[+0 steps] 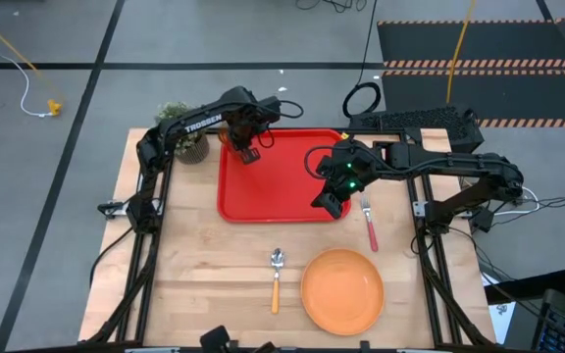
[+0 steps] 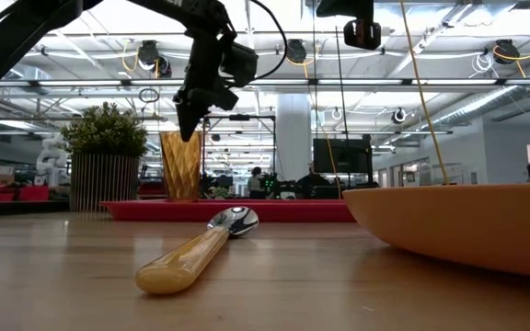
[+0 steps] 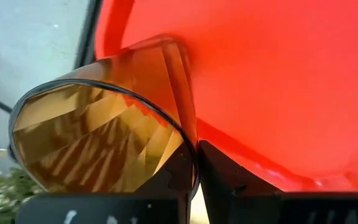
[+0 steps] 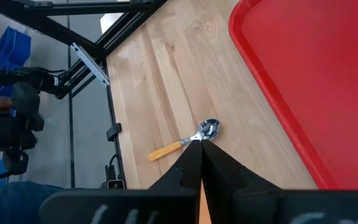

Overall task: Pick and place plate/cup/fork/spoon on tray
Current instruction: Put the orange cup on the red tray

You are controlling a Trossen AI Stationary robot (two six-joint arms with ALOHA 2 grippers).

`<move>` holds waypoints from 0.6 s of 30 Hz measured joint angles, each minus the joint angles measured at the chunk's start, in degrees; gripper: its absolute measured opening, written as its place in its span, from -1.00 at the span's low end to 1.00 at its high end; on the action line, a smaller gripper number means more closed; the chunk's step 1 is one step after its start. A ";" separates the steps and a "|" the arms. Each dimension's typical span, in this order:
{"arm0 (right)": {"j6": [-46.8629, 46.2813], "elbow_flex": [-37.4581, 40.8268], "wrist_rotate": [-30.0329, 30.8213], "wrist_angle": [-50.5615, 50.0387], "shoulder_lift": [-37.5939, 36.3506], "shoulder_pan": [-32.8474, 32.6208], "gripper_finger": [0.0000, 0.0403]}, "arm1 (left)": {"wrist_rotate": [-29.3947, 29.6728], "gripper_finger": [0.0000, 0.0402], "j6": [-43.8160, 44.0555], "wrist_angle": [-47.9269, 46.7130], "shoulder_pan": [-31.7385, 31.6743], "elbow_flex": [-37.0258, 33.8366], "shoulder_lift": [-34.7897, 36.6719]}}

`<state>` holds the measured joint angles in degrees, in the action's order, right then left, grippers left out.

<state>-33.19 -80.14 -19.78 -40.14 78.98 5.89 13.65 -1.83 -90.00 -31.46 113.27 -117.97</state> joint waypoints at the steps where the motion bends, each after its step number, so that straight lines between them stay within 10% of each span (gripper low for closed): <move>1: 0.00 0.00 -0.01 0.00 0.00 0.00 -1.00 | 0.63 -0.88 0.01 0.01 0.00 0.00 0.00; 18: -0.20 0.00 -0.08 0.00 0.00 0.00 -1.00 | 1.45 -0.87 -0.92 0.40 -0.07 0.02 0.02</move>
<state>-33.39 -80.14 -19.86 -40.14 78.98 5.89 15.10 -2.74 -89.60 -31.53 113.30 -117.95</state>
